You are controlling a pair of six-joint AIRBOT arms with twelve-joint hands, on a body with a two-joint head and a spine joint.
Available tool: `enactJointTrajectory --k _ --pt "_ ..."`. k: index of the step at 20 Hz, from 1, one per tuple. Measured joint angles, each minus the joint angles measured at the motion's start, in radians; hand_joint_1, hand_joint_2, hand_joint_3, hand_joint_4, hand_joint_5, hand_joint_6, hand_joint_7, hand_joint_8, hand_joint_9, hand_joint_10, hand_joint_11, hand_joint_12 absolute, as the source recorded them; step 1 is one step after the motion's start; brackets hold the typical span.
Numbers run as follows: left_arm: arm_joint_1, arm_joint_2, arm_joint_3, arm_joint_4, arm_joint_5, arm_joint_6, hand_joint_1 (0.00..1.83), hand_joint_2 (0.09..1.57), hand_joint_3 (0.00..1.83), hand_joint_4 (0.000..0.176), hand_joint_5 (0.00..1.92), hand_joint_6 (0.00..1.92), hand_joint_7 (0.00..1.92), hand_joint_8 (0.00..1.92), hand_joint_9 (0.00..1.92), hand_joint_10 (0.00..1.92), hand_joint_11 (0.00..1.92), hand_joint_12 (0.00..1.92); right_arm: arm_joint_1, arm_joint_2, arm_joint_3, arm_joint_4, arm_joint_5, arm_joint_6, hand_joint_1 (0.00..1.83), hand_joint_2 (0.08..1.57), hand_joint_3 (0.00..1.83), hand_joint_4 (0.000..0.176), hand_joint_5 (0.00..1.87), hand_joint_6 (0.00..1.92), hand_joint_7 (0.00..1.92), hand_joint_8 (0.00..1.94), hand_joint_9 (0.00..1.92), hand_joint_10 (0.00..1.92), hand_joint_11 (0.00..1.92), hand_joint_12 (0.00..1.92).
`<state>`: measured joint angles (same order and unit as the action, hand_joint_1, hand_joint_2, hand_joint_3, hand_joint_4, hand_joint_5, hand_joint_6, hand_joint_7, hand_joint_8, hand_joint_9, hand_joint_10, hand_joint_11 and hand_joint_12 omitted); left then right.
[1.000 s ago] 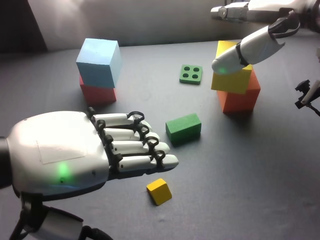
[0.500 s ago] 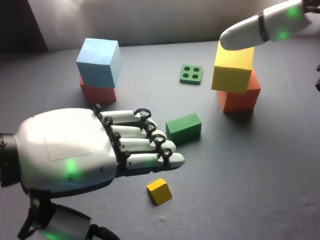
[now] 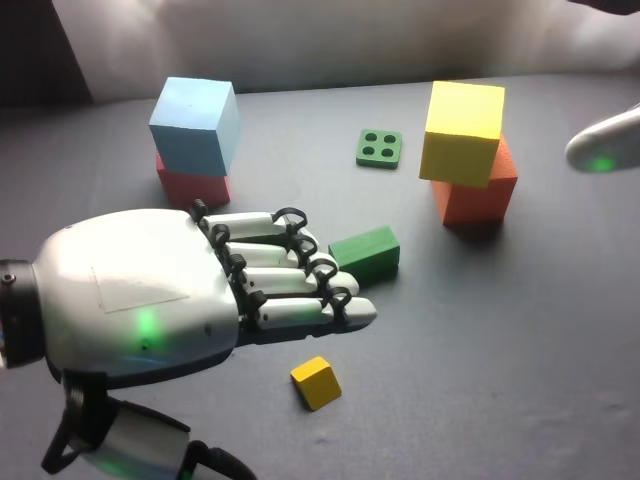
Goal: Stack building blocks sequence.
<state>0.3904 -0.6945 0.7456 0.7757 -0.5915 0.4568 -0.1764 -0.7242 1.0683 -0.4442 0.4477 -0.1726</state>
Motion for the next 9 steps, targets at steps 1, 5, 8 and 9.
enactJointTrajectory --k 1,5,8,9 --pt "0.000 0.000 0.000 -0.001 -0.001 -0.004 0.44 1.13 0.01 0.000 0.37 0.01 0.49 0.02 0.50 0.04 0.00 0.98 -0.021 0.014 -0.013 0.004 0.009 0.000 0.74 1.06 0.00 0.000 0.25 0.01 0.27 0.01 0.26 0.02 0.00 0.76" --pt "0.000 0.000 -0.001 -0.002 -0.003 -0.007 0.62 1.16 0.00 0.000 1.06 0.07 1.11 0.21 0.88 0.63 0.41 1.39 -0.053 0.012 -0.027 -0.010 -0.010 0.001 0.83 1.24 0.01 0.127 0.66 1.14 0.93 0.21 0.78 0.66 0.37 1.64" --pt "0.000 0.000 -0.001 -0.001 -0.002 -0.007 0.62 1.26 0.01 0.000 0.78 1.81 0.79 1.85 0.68 1.90 0.52 1.91 -0.077 0.002 -0.028 -0.002 0.003 -0.010 0.34 1.38 0.02 0.000 0.73 1.86 0.88 1.87 0.97 1.90 1.06 1.92" --pt "0.000 0.000 -0.003 -0.001 0.000 -0.007 0.61 1.27 0.01 0.000 0.77 1.90 0.82 1.91 0.73 1.92 0.56 1.92 -0.078 -0.005 -0.028 -0.006 -0.006 -0.012 0.27 1.41 0.02 0.000 0.78 1.91 0.92 1.93 1.03 1.92 1.21 1.92"
